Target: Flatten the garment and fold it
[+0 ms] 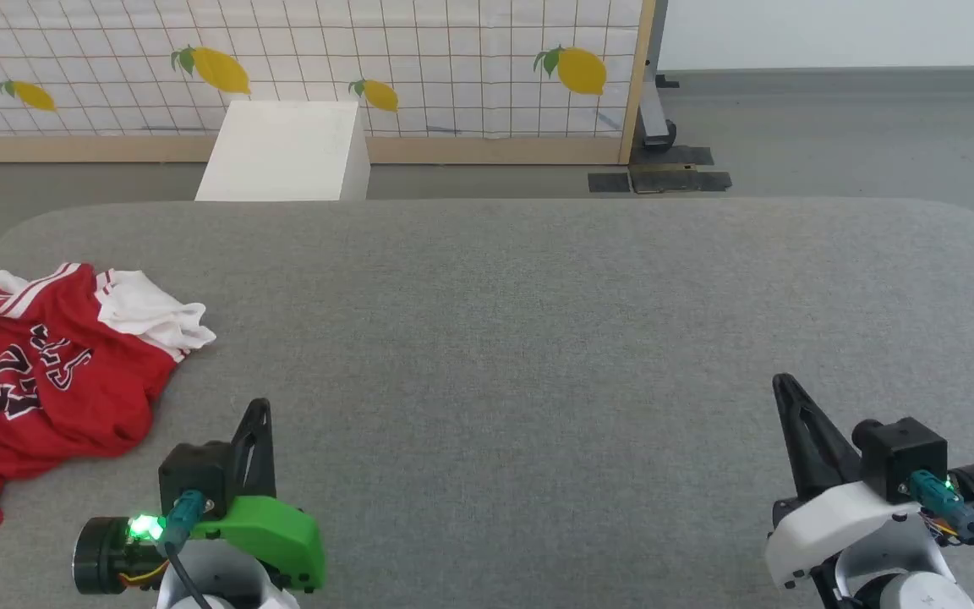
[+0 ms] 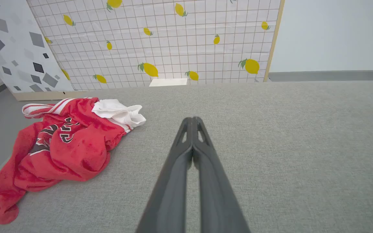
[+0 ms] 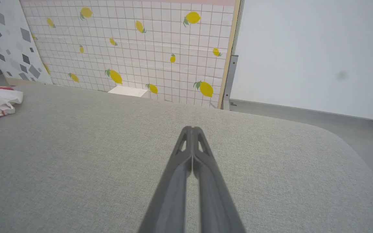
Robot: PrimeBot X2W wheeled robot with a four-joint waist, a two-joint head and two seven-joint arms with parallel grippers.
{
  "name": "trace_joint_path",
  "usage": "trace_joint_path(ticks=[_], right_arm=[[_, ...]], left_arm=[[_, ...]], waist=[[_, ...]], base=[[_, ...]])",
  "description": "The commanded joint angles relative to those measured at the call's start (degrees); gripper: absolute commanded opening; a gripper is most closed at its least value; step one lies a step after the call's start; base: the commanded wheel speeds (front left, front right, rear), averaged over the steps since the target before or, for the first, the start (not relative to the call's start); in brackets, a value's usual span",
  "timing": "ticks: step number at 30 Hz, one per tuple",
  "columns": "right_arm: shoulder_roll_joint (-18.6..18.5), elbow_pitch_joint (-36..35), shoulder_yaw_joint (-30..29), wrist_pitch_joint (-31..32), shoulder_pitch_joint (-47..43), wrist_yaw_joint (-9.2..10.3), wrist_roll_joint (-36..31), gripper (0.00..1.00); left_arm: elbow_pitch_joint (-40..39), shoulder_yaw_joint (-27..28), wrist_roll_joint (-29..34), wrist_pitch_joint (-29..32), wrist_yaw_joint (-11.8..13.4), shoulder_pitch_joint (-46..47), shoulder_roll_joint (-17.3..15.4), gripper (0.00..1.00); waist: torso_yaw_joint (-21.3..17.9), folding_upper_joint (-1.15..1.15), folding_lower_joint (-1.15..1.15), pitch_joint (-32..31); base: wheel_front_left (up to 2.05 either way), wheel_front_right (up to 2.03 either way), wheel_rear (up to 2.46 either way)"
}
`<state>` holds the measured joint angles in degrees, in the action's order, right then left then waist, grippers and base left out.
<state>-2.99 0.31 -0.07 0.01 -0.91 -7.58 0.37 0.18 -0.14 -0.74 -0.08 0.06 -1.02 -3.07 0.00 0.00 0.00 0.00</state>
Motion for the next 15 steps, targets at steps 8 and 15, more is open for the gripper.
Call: trace_joint_path(ticks=[8,15], right_arm=[[0.12,-0.31,0.07,-0.01,0.91,0.09,-0.37,0.0],[0.12,-0.31,0.07,-0.01,0.91,0.09,-0.37,0.0]], left_arm=[[-0.18,0.14,0.74,0.08,-0.06,1.02,0.19,0.0],[-0.18,0.14,0.74,0.08,-0.06,1.02,0.19,0.0]], waist=[[0.0,0.0,0.0,0.0],[0.0,0.0,0.0,0.0]], base=[[0.0,0.0,0.0],[0.0,0.0,0.0]])
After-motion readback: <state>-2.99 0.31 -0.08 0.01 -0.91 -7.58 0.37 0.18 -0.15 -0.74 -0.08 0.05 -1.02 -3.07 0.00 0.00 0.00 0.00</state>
